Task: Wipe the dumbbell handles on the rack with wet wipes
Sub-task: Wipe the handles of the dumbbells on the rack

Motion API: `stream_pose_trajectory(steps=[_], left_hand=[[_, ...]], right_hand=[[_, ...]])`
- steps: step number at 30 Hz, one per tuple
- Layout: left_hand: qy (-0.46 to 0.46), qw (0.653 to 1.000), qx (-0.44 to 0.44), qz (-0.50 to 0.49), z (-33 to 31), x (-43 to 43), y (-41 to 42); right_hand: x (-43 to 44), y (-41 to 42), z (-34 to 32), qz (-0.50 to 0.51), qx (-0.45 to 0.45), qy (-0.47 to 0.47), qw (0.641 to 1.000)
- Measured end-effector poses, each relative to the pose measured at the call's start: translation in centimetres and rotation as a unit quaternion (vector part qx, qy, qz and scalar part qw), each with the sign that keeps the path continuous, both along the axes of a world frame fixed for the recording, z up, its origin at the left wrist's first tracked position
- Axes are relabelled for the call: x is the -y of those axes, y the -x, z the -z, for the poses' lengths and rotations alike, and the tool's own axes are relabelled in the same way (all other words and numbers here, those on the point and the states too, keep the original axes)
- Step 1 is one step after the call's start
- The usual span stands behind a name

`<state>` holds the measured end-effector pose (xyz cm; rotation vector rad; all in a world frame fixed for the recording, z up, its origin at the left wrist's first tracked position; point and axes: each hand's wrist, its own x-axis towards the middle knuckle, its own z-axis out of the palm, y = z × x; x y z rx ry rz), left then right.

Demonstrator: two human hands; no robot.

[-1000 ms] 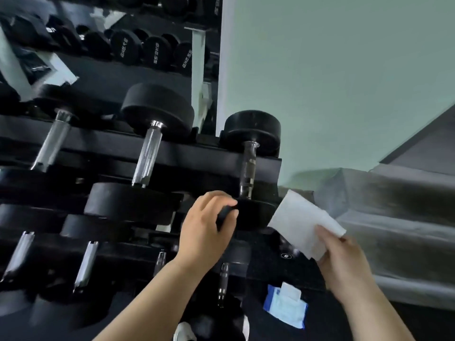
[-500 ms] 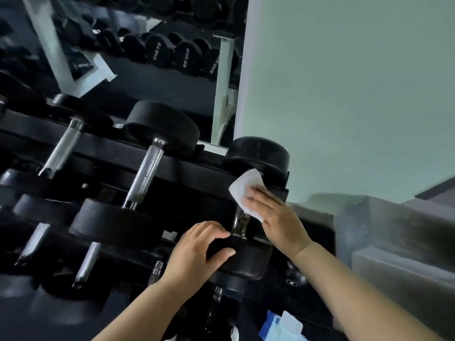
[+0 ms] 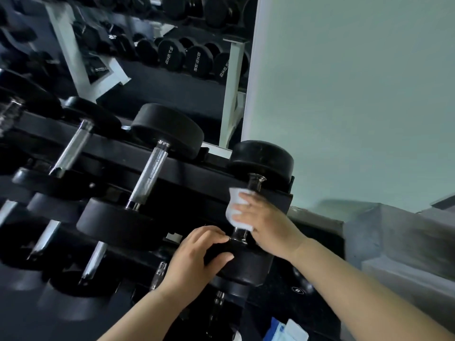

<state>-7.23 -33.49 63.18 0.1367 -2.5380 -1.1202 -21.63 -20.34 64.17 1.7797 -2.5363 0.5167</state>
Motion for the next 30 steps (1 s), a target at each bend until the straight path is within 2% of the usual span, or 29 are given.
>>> stream_pose_trajectory(steps=[3,7,11,14,16,19,22,25,29,30], left_hand=[[0.025,1.0,0.004,0.017,-0.3,0.2,0.2],[0.054,0.997,0.008,0.057,-0.8,1.2,0.4],[0.109,0.989,0.005,0.102,-1.4,2.1,0.4],[0.104,0.987,0.012,0.122,-1.3,2.6,0.2],[0.08,0.988,0.008,0.131,-1.1,2.8,0.3],[0.095,0.985,-0.002,0.141,-0.9,3.0,0.5],[0.096,0.984,-0.001,0.152,-0.7,3.1,0.7],[0.081,0.984,0.011,0.157,-0.5,3.2,0.7],[0.039,0.988,0.014,0.15,-0.2,3.1,0.7],[0.031,0.988,0.018,0.148,-0.1,3.1,0.7]], right_hand=[[-0.5,0.0,-0.5,-0.045,-0.026,-0.031,0.998],[0.5,1.7,-2.2,0.036,-0.098,-0.088,0.991],[0.6,-0.1,-2.4,0.084,-0.049,-0.082,0.992],[0.2,-2.0,-3.1,0.024,0.019,-0.156,0.987],[-0.4,-2.3,-3.0,0.013,0.079,-0.17,0.982],[0.1,-1.8,-2.8,0.068,0.07,-0.131,0.987],[0.3,-0.8,-2.3,0.148,0.052,-0.046,0.987],[0.6,-1.4,-2.1,0.223,0.095,-0.003,0.97],[-0.4,-3.7,-1.5,0.192,0.183,-0.002,0.964],[-0.8,-4.2,-1.7,0.205,0.224,0.001,0.953]])
